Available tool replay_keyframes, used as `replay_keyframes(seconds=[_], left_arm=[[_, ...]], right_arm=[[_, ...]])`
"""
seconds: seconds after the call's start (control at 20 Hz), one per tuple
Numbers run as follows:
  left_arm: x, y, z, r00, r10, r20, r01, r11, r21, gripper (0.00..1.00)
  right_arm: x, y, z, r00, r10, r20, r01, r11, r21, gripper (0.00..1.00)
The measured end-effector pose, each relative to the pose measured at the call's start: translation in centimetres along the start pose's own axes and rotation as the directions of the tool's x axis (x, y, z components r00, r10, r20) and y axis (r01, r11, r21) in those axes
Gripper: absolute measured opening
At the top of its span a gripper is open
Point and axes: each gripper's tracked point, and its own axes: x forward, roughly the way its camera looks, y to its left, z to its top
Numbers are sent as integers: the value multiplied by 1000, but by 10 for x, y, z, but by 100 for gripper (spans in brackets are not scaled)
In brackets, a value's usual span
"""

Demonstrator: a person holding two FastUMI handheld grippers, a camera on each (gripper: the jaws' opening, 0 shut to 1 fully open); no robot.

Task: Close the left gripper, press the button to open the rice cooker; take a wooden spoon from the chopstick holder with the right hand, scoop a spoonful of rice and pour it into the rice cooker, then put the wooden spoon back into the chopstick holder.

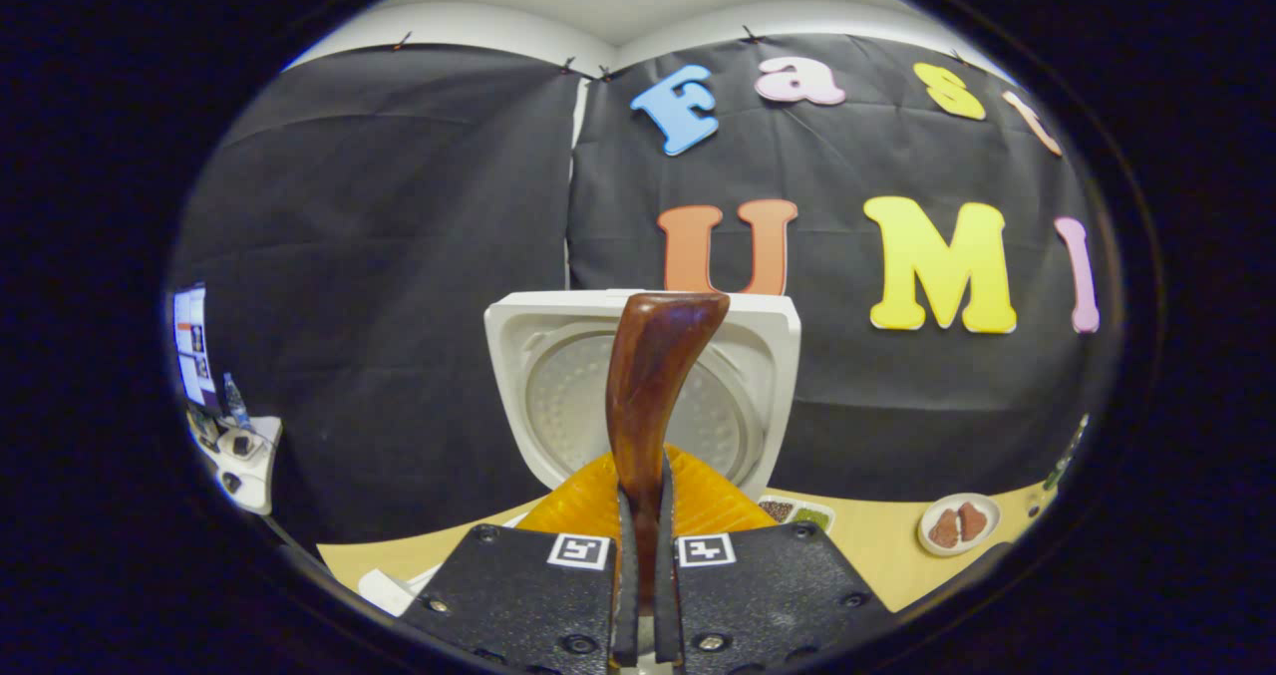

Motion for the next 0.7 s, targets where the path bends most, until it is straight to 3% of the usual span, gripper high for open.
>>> replay_keyframes(seconds=[0.35,0.5,0.7], left_arm=[[-1,4,0,1000,19,-8,-19,1000,-3,94],[3,-3,-4,1000,22,-21,-23,1000,-13,94],[17,-9,-5,999,46,-29,-47,999,-22,94]], right_arm=[[-23,16,11,998,-14,56,25,983,-184,11],[-30,15,16,998,-23,63,35,982,-187,12],[-62,-19,17,995,-63,81,73,990,-120,12]])
